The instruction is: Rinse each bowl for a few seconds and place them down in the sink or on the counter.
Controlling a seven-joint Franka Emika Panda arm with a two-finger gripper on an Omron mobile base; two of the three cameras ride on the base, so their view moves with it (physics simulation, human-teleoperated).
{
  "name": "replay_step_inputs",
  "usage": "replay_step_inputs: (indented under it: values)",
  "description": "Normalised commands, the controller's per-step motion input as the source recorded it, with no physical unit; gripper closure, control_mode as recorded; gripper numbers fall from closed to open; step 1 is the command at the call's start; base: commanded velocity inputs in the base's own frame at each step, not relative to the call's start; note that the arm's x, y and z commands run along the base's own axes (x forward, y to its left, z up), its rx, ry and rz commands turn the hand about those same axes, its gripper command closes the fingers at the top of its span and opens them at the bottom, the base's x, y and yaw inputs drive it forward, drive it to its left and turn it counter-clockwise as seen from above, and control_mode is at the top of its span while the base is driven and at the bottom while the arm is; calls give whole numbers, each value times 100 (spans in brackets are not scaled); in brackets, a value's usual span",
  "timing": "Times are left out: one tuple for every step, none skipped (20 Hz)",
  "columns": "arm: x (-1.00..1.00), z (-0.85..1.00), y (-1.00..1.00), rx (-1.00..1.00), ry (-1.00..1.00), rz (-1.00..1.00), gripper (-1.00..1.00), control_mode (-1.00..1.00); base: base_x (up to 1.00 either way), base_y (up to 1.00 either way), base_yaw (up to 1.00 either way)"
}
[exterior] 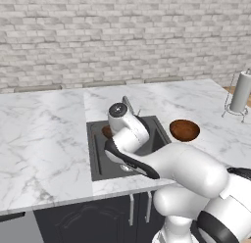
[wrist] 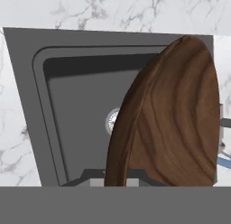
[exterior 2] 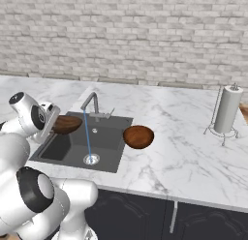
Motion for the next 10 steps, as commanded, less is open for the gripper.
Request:
replay_step_inputs:
  values:
    - [16,0,-18,0,0,0,100,-100,0,0,0]
    - [19,0,-16,0,0,0,100,-100,0,0,0]
    - [23,0,-16,0,0,0,100,-100,0,0,0]
    - [19,0,-19,0,0,0,100,-100,0,0,0]
    - [19,0,-21,0,0,0,100,-100,0,0,0]
    - [17,0,-24,0,0,0,100,-100,0,0,0]
    - [15,0,-21,0,0,0,100,-100,0,0,0]
    - [14,0,-18,0,0,0,100,-100,0,0,0]
    - [10,-1,-12,0,0,0,100,-100,0,0,0]
    - [11,-3,-10,0,0,0,100,-100,0,0,0]
